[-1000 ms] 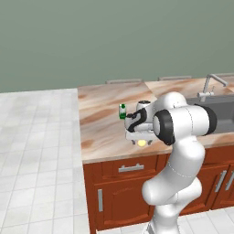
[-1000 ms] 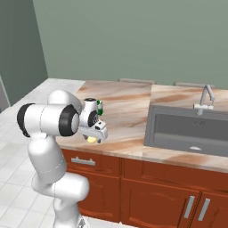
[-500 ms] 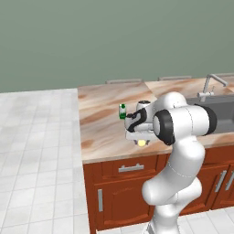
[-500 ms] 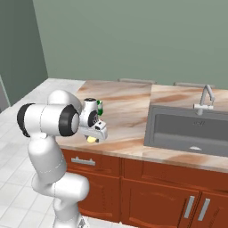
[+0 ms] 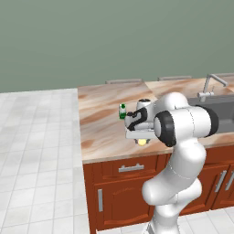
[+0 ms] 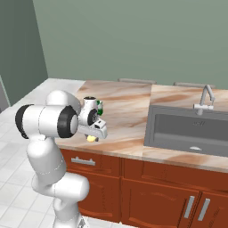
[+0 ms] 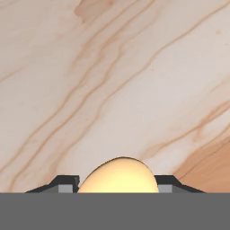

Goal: Gather the eggs and milk located in the vicinity of the sink area and place them right next to the bowl.

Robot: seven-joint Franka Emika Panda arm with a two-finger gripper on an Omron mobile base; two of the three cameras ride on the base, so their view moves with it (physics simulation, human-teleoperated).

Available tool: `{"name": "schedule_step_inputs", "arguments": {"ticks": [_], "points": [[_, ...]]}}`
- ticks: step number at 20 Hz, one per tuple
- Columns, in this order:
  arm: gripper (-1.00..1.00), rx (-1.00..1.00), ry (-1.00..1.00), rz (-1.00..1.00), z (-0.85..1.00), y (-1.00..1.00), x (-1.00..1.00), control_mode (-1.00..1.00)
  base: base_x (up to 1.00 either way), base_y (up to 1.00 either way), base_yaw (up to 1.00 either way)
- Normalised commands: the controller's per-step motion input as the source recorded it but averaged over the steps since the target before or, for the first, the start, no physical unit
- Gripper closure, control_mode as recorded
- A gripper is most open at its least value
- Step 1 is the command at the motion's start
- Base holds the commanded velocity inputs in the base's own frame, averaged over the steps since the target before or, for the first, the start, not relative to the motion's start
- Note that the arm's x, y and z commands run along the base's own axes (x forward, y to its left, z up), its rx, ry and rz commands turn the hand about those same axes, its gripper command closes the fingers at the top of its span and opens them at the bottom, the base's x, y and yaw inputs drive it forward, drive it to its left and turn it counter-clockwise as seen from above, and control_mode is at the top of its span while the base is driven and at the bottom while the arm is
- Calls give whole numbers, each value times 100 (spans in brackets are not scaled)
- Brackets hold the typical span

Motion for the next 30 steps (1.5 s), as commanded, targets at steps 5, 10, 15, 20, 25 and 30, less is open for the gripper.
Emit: {"name": "schedule_step_inputs", "arguments": {"ticks": [5, 10, 15, 20, 25, 30], "points": [[100, 1, 0, 0, 94, 0, -43, -100, 0, 0, 0], [100, 0, 0, 4, 100, 0, -28, -100, 0, 0, 0], [100, 0, 0, 6, 100, 0, -7, -100, 0, 0, 0], [100, 0, 0, 7, 78, -1, -5, -100, 0, 0, 0], [100, 0, 0, 1, 6, -1, -4, -100, 0, 0, 0], [100, 0, 0, 0, 0, 0, 0, -100, 0, 0, 0]]}}
